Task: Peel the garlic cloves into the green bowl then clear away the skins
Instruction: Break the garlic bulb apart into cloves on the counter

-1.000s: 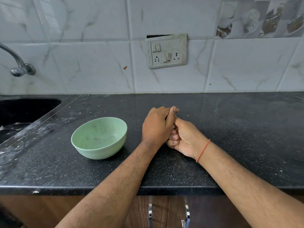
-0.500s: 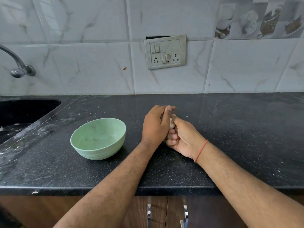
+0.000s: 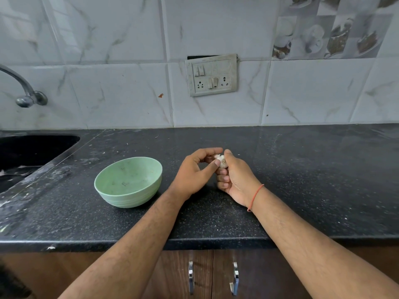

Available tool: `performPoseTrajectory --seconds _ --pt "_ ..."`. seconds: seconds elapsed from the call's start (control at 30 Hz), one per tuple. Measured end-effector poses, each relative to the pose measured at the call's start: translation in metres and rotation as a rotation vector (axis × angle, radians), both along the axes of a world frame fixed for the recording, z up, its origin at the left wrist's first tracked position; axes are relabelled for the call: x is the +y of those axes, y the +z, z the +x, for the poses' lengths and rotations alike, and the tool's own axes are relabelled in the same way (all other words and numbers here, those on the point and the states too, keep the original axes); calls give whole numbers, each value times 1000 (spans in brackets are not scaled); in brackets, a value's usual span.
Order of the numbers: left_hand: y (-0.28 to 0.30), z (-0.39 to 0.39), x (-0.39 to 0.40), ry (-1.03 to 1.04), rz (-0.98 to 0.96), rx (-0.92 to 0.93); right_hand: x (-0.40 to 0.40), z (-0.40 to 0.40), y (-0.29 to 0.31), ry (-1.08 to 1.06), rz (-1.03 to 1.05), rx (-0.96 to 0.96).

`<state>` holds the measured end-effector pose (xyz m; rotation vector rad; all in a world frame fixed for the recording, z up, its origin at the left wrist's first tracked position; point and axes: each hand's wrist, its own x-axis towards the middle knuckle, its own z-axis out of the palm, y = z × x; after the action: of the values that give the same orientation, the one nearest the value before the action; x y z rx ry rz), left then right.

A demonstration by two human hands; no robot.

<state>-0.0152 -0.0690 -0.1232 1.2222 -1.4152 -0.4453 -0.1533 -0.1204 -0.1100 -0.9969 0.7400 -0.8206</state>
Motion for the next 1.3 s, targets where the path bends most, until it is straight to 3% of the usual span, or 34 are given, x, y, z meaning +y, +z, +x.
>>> performPoseTrajectory --seconds 0.27,0.6,0.77,1.3 --pt "-1 8 24 -31 -27 -3 15 -2 -3 -4 -296 176" --pt "-3 -8 21 120 -119 -234 16 1 3 -29 -294 213" --pt "5 -32 6 387 -22 -368 15 10 4 -44 -204 167" --pt "3 -42 -29 346 -37 -559 5 10 4 -113 86 -136"
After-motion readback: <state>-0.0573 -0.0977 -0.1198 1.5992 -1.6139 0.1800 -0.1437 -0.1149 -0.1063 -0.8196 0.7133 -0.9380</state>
